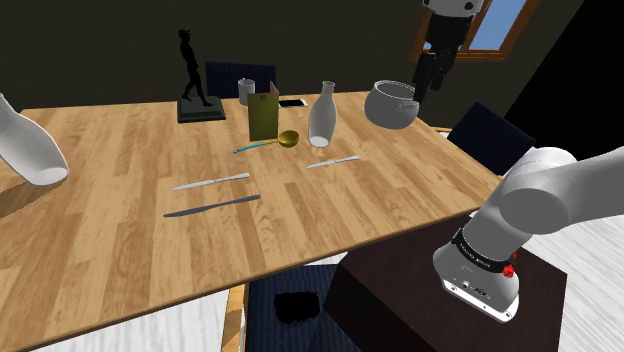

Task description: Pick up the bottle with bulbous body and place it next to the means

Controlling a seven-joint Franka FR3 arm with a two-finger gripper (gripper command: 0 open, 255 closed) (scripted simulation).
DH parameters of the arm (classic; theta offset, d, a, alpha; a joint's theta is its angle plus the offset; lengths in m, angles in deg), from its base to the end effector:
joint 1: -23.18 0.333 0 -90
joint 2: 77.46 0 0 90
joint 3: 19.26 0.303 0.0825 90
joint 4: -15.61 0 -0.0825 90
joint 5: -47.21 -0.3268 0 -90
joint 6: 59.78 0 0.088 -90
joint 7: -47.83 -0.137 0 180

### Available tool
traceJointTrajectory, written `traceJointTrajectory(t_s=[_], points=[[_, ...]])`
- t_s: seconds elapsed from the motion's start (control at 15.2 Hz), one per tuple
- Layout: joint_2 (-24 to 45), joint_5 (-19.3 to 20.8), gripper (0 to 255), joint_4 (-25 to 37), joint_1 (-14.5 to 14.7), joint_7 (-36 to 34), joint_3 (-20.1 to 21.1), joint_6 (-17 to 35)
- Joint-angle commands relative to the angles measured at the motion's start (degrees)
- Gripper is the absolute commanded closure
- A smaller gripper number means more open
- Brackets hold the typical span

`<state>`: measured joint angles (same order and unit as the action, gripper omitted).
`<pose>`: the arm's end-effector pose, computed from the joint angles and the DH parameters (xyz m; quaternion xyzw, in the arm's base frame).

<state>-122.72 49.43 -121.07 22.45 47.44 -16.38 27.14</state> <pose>0.2486 0.0074 0.5358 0.9985 0.0069 -0.0390 0.0378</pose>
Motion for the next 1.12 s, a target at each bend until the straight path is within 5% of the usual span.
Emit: traceJointTrajectory(t_s=[0.0, 1.06], points=[[0.0, 0.0, 0, 0.0, 0.0, 0.0, 0.0, 0.0], [36.37, -0.28, 0, 22.56, -2.36, 3.97, -4.62, 13.0]])
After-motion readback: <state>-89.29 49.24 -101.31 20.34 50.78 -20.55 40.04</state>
